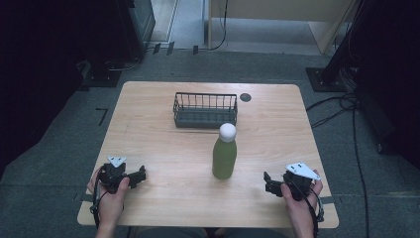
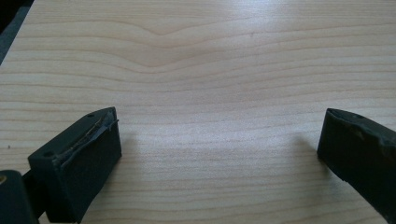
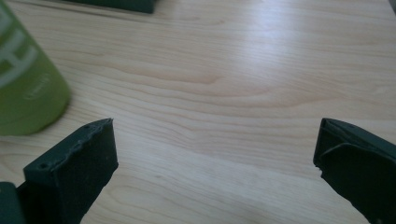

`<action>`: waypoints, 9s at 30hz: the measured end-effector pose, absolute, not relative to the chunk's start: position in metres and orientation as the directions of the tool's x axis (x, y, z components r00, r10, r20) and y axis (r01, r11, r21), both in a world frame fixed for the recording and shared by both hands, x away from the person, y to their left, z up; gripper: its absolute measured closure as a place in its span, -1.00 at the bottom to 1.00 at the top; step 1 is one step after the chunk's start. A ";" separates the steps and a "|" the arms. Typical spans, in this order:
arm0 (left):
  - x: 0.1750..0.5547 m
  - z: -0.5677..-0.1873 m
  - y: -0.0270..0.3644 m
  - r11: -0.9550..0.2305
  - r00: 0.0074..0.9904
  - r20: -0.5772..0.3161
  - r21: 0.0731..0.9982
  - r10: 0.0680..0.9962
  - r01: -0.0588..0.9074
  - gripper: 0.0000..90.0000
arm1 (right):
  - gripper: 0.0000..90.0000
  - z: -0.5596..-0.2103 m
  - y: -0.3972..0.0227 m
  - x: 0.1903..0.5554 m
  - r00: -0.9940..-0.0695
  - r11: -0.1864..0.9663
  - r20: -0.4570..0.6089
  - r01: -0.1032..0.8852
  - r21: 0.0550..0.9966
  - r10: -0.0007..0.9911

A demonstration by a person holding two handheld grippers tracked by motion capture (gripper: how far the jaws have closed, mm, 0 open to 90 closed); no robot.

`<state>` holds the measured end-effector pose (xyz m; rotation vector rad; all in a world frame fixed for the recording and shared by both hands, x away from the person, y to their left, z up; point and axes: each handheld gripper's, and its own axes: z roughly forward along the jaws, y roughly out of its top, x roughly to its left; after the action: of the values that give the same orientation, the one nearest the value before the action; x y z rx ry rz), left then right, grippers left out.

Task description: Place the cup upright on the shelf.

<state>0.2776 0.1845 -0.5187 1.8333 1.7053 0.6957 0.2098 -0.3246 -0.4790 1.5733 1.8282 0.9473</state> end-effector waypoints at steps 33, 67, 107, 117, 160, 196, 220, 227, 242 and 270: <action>0.278 -0.519 0.184 -0.063 0.079 0.009 0.692 0.997 0.719 -1.00 | -1.00 -0.449 -0.234 0.219 -0.396 0.084 0.151 0.518 0.851 0.906; 0.278 -0.519 0.184 -0.064 0.079 0.009 0.692 0.997 0.719 -1.00 | -0.73 -0.450 -0.189 0.243 -0.360 0.010 0.179 0.466 0.885 0.915; 0.278 -0.519 0.184 -0.064 0.081 0.009 0.691 0.997 0.720 -1.00 | -0.56 -0.424 -0.180 0.271 -0.359 0.038 0.125 0.413 0.910 0.925; 0.278 -0.519 0.184 -0.066 0.084 0.008 0.690 0.996 0.721 -1.00 | -0.56 -0.409 -0.179 0.286 -0.354 0.049 0.101 0.391 0.919 0.930; 0.278 -0.519 0.184 -0.073 0.092 0.009 0.690 0.996 0.720 -1.00 | -0.56 -0.343 -0.175 0.367 -0.238 0.000 0.067 0.270 0.963 0.969; 0.278 -0.519 0.184 -0.077 0.097 0.011 0.689 0.995 0.721 -1.00 | -0.56 -0.376 -0.168 0.441 -0.160 -0.042 0.100 0.332 0.942 0.982; 0.278 -0.519 0.184 -0.079 0.099 0.011 0.689 0.995 0.720 -1.00 | -0.56 -0.405 -0.164 0.449 -0.166 -0.018 0.090 0.390 0.921 0.982; 0.278 -0.519 0.184 -0.079 0.099 0.010 0.689 0.995 0.720 -1.00 | -0.57 -0.409 -0.162 0.448 -0.161 -0.025 0.091 0.371 0.928 0.983; 0.278 -0.519 0.184 -0.079 0.099 0.011 0.689 0.995 0.721 -1.00 | -0.73 -0.409 -0.170 0.450 -0.208 -0.001 0.101 0.435 0.901 0.973; 0.278 -0.519 0.183 -0.077 0.098 0.009 0.691 0.995 0.719 -1.00 | -0.98 -0.421 -0.211 0.399 -0.233 0.003 0.117 0.460 0.888 0.965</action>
<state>0.2783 0.1834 -0.5188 1.8535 1.6744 0.6814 0.3991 -0.2111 -0.4210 1.4698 1.7334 1.1849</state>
